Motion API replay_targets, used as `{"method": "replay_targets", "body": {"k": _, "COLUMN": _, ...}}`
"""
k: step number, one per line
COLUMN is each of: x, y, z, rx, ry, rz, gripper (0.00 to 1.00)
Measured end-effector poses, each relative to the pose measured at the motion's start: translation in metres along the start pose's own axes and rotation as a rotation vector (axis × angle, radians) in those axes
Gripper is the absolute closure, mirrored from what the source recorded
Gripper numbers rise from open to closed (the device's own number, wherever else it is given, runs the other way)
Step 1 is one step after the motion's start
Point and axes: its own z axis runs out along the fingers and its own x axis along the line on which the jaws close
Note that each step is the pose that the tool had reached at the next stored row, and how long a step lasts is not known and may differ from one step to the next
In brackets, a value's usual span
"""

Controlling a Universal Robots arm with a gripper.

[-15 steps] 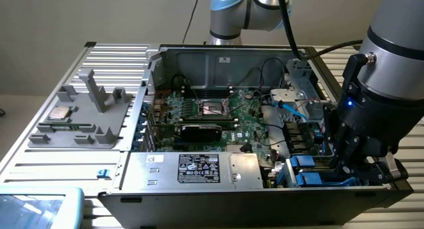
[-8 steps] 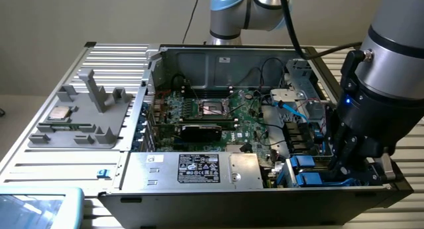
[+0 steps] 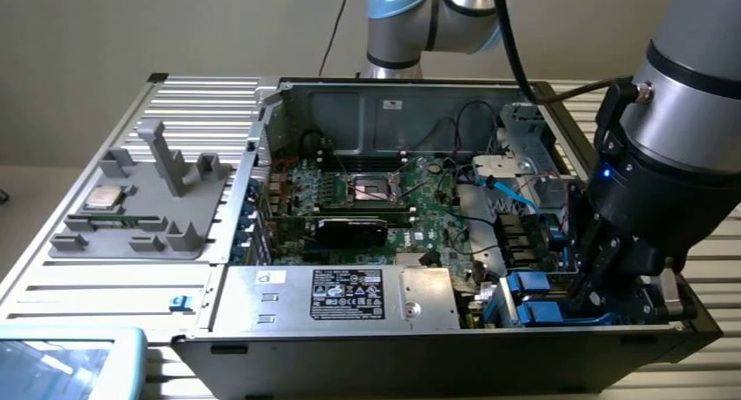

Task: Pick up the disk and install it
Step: 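Insert the second disk wire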

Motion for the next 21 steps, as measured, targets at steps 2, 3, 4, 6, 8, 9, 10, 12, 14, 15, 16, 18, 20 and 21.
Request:
{"method": "replay_targets", "body": {"k": 2, "x": 0.0, "y": 0.0, "z": 0.0001, "rx": 0.0274, "ry": -0.0013, "rz": 0.011, "gripper": 0.84}}
{"method": "replay_targets", "body": {"k": 3, "x": 0.0, "y": -0.0001, "z": 0.0, "rx": 0.0411, "ry": -0.002, "rz": 0.016, "gripper": 0.84}}
{"method": "replay_targets", "body": {"k": 4, "x": 0.0, "y": -0.0001, "z": 0.0, "rx": 0.0479, "ry": -0.0022, "rz": 0.018, "gripper": 0.84}}
{"method": "replay_targets", "body": {"k": 6, "x": 0.0, "y": -0.0001, "z": 0.0, "rx": 0.0487, "ry": -0.0022, "rz": 0.019, "gripper": 0.84}}
{"method": "replay_targets", "body": {"k": 8, "x": 0.0, "y": -0.0001, "z": 0.0001, "rx": 0.0491, "ry": -0.0023, "rz": 0.019, "gripper": 0.84}}
{"method": "replay_targets", "body": {"k": 9, "x": 0.0, "y": -0.0001, "z": 0.0001, "rx": 0.0496, "ry": -0.0024, "rz": 0.022, "gripper": 0.84}}
{"method": "replay_targets", "body": {"k": 10, "x": 0.0, "y": 0.0001, "z": 0.0001, "rx": 0.053, "ry": -0.0026, "rz": 0.024, "gripper": 0.84}}
{"method": "replay_targets", "body": {"k": 12, "x": 0.0, "y": 0.0008, "z": 0.0001, "rx": 0.0728, "ry": -0.0033, "rz": 0.024, "gripper": 0.84}}
{"method": "replay_targets", "body": {"k": 14, "x": 0.0, "y": 0.0039, "z": 0.0004, "rx": 0.0969, "ry": -0.0036, "rz": 0.023, "gripper": 0.84}}
{"method": "replay_targets", "body": {"k": 15, "x": 0.0, "y": 0.006, "z": 0.0006, "rx": 0.1062, "ry": -0.0038, "rz": 0.023, "gripper": 0.84}}
{"method": "replay_targets", "body": {"k": 16, "x": 0.0, "y": 0.0086, "z": 0.0008, "rx": 0.1144, "ry": -0.0042, "rz": 0.022, "gripper": 0.84}}
{"method": "replay_targets", "body": {"k": 18, "x": 0.0, "y": 0.0139, "z": 0.0011, "rx": 0.1267, "ry": -0.0044, "rz": 0.022, "gripper": 0.84}}
{"method": "replay_targets", "body": {"k": 20, "x": 0.001, "y": 0.0192, "z": 0.0014, "rx": 0.1391, "ry": -0.0047, "rz": 0.021, "gripper": 0.84}}
{"method": "replay_targets", "body": {"k": 21, "x": 0.001, "y": 0.0216, "z": 0.0016, "rx": 0.1464, "ry": -0.0049, "rz": 0.021, "gripper": 0.84}}
